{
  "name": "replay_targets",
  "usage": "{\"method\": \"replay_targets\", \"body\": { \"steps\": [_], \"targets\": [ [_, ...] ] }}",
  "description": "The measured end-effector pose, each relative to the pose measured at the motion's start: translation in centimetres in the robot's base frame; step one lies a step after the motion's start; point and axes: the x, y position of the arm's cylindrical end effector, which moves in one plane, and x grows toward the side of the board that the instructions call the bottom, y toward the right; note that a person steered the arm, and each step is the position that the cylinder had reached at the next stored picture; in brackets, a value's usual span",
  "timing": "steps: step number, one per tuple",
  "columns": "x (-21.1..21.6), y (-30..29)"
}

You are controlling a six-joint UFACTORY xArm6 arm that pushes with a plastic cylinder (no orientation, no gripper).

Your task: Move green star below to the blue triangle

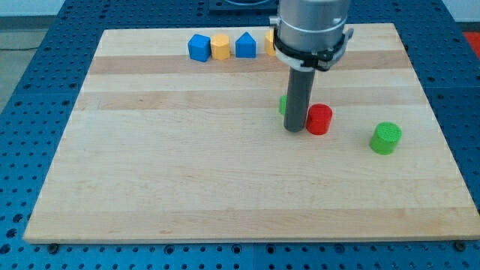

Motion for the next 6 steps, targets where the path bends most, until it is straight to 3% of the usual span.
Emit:
{"method": "replay_targets", "body": {
  "steps": [4, 6],
  "targets": [
    [-6.4, 2.6],
    [-9.8, -1.0]
  ]
}}
